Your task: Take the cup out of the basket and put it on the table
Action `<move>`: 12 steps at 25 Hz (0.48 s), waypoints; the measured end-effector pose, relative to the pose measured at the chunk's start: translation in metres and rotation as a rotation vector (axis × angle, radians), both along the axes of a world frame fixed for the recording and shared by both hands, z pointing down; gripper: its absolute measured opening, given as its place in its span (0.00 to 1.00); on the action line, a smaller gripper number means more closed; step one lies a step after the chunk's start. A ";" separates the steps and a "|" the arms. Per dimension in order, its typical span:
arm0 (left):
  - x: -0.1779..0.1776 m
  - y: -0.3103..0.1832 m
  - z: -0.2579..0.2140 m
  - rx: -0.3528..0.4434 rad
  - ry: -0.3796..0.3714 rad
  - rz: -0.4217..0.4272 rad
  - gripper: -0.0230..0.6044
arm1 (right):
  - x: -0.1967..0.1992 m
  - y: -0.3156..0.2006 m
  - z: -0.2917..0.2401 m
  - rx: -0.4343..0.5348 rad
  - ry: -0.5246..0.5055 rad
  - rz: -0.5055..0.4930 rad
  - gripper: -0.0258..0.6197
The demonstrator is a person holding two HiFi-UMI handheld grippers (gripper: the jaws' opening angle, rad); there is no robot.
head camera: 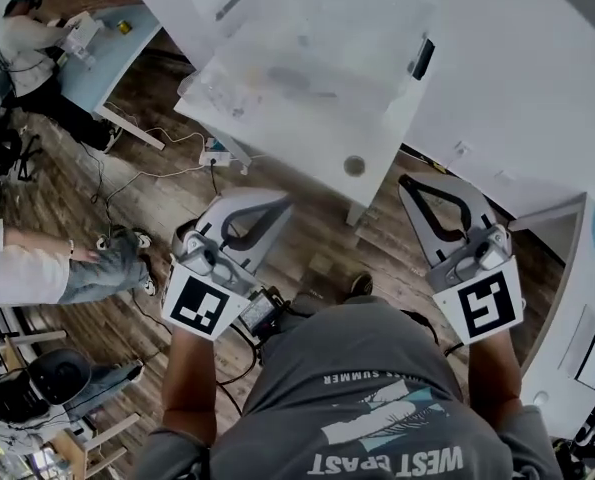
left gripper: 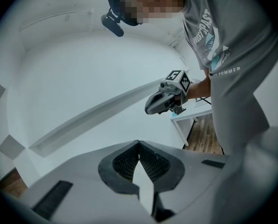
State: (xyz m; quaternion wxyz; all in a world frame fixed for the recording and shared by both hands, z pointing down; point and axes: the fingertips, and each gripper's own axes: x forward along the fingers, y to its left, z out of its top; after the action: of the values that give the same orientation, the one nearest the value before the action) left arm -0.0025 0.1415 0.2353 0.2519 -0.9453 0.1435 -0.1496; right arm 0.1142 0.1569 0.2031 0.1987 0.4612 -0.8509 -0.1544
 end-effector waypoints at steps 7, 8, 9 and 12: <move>0.010 -0.028 0.007 -0.033 -0.028 -0.031 0.05 | 0.015 -0.035 0.011 -0.038 -0.034 -0.023 0.06; 0.010 -0.034 0.008 -0.035 -0.026 -0.030 0.05 | 0.016 -0.042 0.013 -0.042 -0.036 -0.018 0.06; 0.009 -0.042 0.010 -0.036 -0.023 -0.028 0.05 | 0.017 -0.049 0.014 -0.042 -0.035 -0.013 0.06; 0.006 -0.066 0.016 -0.041 -0.022 -0.021 0.05 | 0.013 -0.073 0.014 -0.038 -0.051 0.009 0.06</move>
State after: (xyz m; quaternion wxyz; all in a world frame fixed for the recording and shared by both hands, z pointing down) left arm 0.0033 0.0752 0.2509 0.2326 -0.9469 0.1475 -0.1657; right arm 0.1271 0.0843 0.2173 0.1862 0.4649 -0.8564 -0.1253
